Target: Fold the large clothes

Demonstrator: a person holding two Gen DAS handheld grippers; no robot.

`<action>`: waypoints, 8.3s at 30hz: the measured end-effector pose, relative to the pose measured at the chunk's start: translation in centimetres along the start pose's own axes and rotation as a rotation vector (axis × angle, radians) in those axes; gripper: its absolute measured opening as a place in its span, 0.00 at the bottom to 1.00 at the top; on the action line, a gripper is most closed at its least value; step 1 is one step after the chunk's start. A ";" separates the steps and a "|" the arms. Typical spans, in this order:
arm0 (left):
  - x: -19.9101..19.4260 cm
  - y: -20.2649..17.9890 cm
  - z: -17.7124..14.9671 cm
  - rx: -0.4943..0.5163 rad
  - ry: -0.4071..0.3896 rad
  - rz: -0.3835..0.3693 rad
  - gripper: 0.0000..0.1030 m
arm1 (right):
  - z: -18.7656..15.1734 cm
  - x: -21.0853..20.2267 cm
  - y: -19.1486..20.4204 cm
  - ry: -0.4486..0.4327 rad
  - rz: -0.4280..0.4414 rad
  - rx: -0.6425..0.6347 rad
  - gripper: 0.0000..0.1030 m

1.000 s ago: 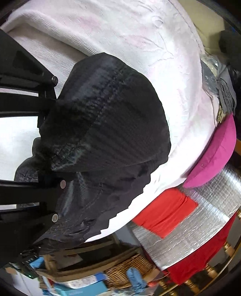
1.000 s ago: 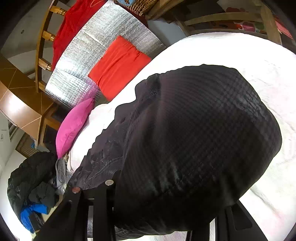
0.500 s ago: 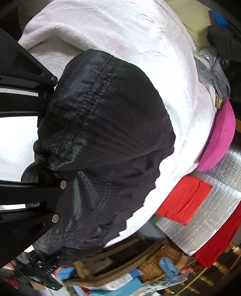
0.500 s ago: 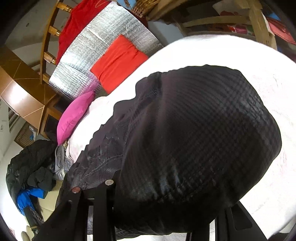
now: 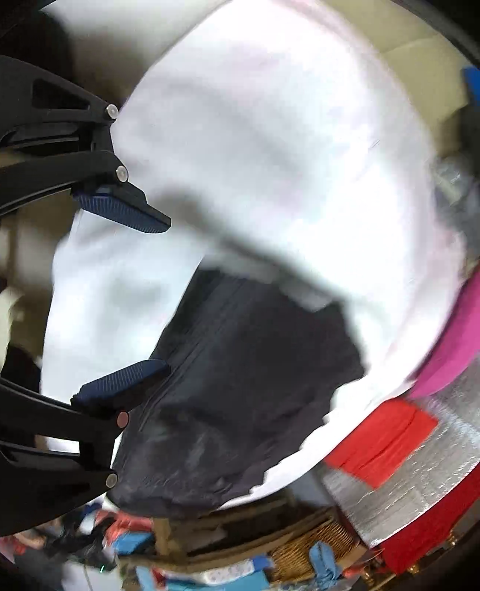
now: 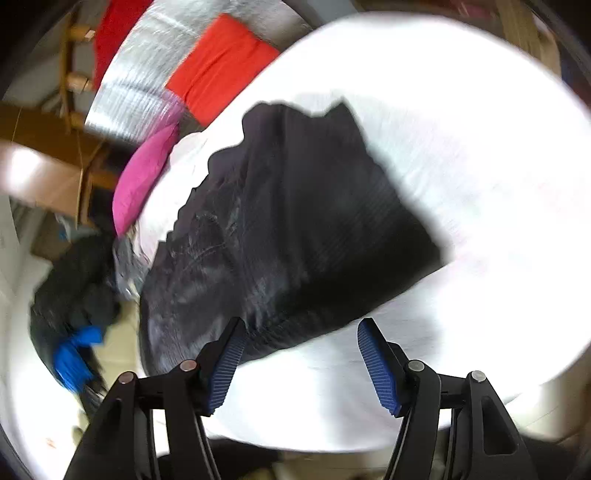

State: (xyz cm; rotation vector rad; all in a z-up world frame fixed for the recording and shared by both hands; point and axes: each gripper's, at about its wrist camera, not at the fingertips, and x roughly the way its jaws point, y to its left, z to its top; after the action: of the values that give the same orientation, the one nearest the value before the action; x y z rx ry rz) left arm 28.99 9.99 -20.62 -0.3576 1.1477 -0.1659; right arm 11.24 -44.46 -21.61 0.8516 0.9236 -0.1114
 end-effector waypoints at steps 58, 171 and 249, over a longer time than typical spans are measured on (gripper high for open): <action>4.8 -13.7 8.2 0.357 0.010 -0.452 0.27 | 8.7 4.6 8.9 -0.010 0.178 -0.267 0.34; 5.2 -11.7 1.6 0.524 -0.295 0.408 0.76 | 1.5 14.9 18.8 0.076 -0.155 -0.597 0.62; 3.9 -1.3 -2.5 -0.057 -0.102 0.040 0.58 | 0.6 1.7 -3.6 -0.200 0.032 0.344 0.68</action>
State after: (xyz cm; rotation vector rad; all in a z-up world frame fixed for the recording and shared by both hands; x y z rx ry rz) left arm 28.38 7.08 -24.41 -0.3894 1.0590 -0.0793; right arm 11.14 -46.83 -24.78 1.1509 0.7121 -0.3291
